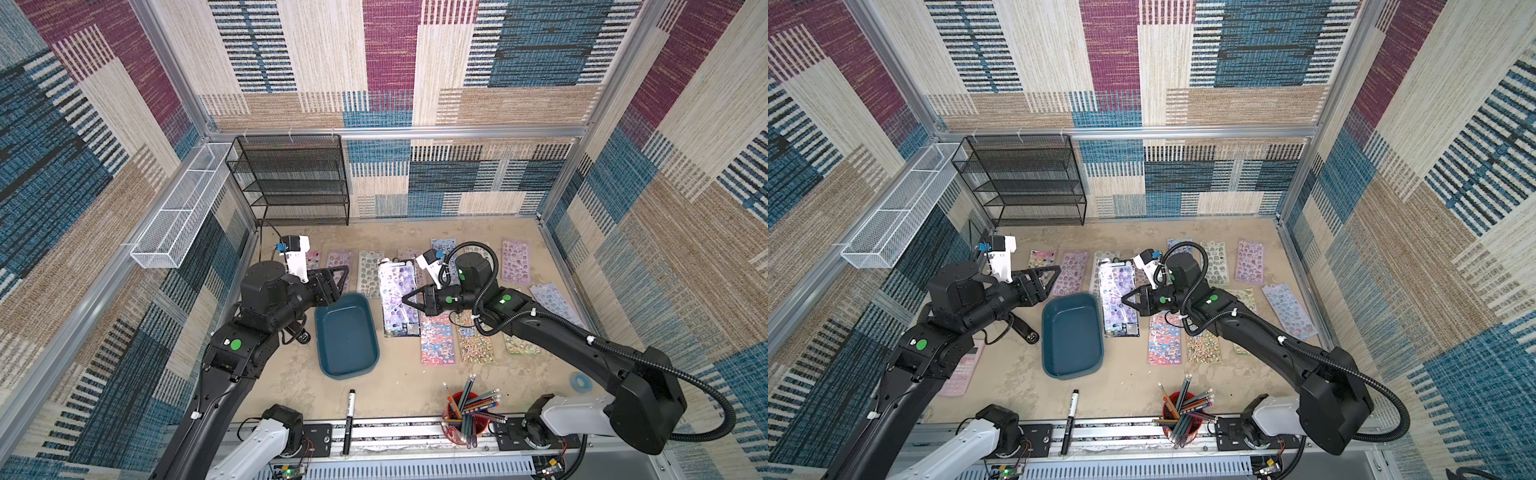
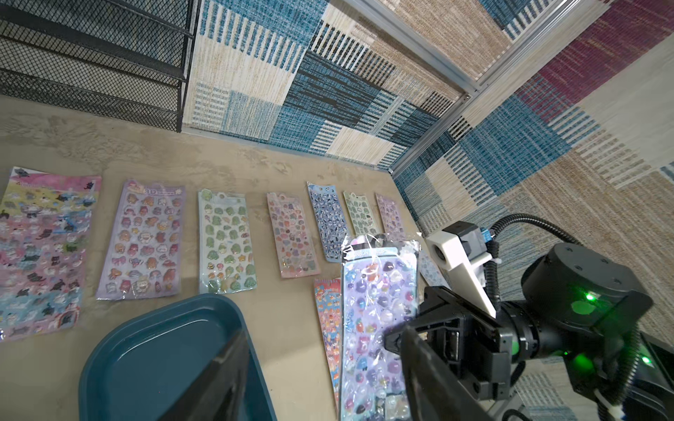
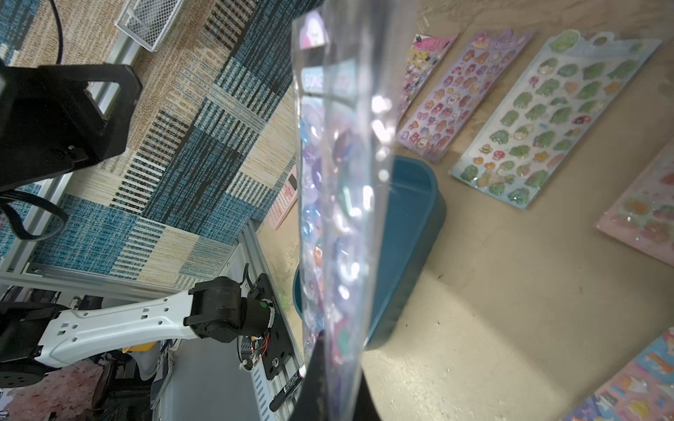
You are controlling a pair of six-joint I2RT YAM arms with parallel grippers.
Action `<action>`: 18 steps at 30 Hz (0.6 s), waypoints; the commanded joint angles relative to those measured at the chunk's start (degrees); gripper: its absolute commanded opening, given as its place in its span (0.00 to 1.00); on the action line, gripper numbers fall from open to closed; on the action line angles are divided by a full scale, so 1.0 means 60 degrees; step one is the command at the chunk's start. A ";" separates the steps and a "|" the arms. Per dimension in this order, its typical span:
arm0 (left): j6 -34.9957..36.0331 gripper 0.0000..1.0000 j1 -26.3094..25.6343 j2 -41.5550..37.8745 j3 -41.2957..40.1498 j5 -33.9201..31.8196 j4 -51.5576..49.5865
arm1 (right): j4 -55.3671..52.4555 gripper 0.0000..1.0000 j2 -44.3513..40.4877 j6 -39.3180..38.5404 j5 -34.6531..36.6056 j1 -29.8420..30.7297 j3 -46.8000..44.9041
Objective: Take the stickers out of the storage box
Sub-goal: Adjust the sticker.
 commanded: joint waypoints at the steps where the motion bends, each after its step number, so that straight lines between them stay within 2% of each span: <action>1: 0.0281 0.67 0.0029 0.0045 -0.0081 -0.0231 -0.0270 | -0.0127 0.00 -0.0039 0.0001 -0.0020 0.0016 -0.0117; 18: 0.0321 0.67 0.0047 0.0331 -0.0114 -0.0540 -0.0657 | -0.0742 0.00 0.0127 0.0297 0.0203 0.0190 -0.1056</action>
